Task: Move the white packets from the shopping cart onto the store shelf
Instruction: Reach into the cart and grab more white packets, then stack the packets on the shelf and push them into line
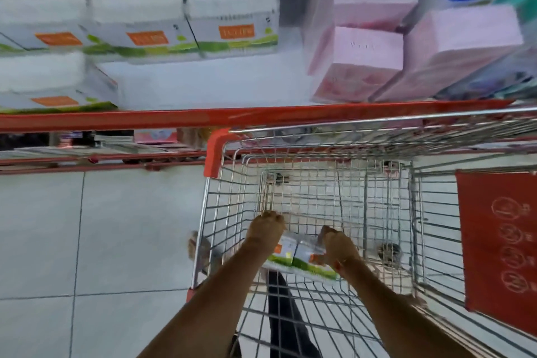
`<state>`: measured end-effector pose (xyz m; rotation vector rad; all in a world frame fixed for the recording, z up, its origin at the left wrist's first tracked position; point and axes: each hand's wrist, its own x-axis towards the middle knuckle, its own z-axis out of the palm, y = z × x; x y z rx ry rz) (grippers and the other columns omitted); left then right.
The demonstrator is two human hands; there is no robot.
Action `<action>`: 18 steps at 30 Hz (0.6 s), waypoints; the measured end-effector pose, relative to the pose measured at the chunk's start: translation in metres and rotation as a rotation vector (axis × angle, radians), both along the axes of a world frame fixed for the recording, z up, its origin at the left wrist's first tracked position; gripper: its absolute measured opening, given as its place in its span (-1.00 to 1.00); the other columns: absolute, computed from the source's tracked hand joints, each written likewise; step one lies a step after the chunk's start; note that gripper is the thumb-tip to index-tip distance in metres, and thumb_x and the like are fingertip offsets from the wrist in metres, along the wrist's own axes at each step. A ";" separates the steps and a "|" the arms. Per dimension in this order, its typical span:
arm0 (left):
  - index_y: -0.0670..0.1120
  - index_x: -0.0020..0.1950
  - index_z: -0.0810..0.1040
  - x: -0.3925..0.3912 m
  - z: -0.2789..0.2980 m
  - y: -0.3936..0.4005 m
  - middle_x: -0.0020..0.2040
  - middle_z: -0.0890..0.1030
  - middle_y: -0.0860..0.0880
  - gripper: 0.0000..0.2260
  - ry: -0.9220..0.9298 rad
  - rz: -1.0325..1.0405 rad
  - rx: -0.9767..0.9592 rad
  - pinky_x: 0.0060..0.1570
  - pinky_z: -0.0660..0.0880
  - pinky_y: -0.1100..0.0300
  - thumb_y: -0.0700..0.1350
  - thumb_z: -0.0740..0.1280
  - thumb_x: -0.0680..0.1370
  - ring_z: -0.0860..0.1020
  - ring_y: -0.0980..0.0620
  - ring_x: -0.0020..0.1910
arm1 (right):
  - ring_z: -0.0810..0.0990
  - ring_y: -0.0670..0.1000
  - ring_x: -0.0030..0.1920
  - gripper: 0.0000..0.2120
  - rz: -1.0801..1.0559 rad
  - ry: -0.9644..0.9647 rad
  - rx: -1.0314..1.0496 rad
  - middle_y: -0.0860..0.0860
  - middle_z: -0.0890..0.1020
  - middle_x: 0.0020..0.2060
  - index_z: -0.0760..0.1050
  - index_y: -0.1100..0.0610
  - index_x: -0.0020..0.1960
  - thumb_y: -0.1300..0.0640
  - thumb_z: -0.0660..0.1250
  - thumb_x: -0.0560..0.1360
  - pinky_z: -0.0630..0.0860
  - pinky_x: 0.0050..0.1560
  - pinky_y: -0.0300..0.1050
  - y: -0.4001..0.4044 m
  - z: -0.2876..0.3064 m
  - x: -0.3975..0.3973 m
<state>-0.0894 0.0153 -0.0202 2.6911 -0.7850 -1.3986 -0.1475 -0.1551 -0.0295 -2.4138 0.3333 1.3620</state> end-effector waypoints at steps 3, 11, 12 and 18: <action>-0.25 0.38 0.34 0.000 0.010 0.003 0.26 0.53 -0.22 -0.50 0.033 -0.010 -0.013 0.21 0.49 0.04 -0.26 0.38 0.48 0.52 -0.16 0.23 | 0.61 0.12 0.10 -0.50 0.011 0.042 0.016 0.15 0.64 0.07 0.43 0.19 0.08 0.03 0.54 0.28 0.52 0.03 -0.10 -0.001 0.008 0.008; -0.12 0.31 0.45 0.013 0.069 0.018 0.21 0.55 -0.15 -0.48 0.032 0.130 -0.053 0.16 0.48 0.07 -0.19 0.49 0.38 0.50 -0.11 0.20 | 0.56 0.05 0.16 -0.33 0.076 -0.019 0.068 0.02 0.65 0.12 0.45 0.04 0.28 0.05 0.56 0.20 0.51 0.20 -0.11 0.002 0.064 0.020; -0.12 0.26 0.51 0.018 0.081 0.020 0.20 0.55 -0.14 -0.54 0.015 0.137 -0.057 0.16 0.49 0.09 -0.19 0.49 0.38 0.51 -0.10 0.20 | 0.53 0.06 0.21 -0.32 0.094 -0.021 0.063 0.03 0.62 0.17 0.44 0.06 0.31 0.04 0.55 0.23 0.48 0.26 -0.10 0.003 0.078 0.025; -0.03 0.22 0.56 0.049 0.165 0.034 0.18 0.57 -0.07 -0.54 -0.127 0.159 -0.182 0.16 0.52 0.09 -0.17 0.51 0.33 0.53 -0.05 0.17 | 0.59 -0.02 0.13 -0.46 0.157 -0.164 0.001 -0.02 0.65 0.14 0.55 0.04 0.21 0.02 0.53 0.24 0.56 0.13 -0.16 0.001 0.176 0.055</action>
